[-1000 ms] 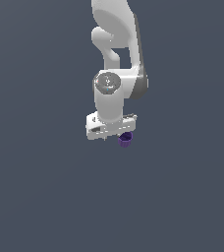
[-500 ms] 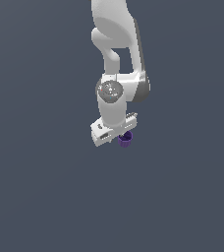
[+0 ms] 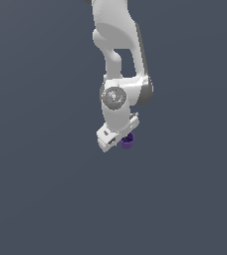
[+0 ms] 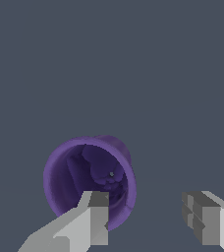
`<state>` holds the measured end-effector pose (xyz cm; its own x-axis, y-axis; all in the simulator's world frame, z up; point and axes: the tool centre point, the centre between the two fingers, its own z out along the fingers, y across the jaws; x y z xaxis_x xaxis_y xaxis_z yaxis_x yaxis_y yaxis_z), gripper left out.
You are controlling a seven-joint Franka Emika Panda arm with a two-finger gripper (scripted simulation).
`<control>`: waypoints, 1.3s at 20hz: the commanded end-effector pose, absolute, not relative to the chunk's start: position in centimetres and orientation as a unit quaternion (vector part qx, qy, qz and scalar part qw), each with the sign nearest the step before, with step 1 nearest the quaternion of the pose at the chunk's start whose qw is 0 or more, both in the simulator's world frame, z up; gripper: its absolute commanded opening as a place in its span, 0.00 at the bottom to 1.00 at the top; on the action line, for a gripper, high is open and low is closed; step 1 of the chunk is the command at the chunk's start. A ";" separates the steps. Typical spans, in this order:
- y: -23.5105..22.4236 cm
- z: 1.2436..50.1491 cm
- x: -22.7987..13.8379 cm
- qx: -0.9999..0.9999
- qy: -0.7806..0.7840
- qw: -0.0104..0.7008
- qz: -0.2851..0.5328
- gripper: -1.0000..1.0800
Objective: Pick up the object and move it to a goal position.
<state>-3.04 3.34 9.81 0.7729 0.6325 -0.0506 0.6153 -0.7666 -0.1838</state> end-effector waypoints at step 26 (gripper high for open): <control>4.2 6.5 -3.9 -0.926 -0.362 0.088 0.056 0.00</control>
<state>-3.85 4.20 6.55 0.7318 0.6804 -0.0395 0.6608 -0.7226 -0.2031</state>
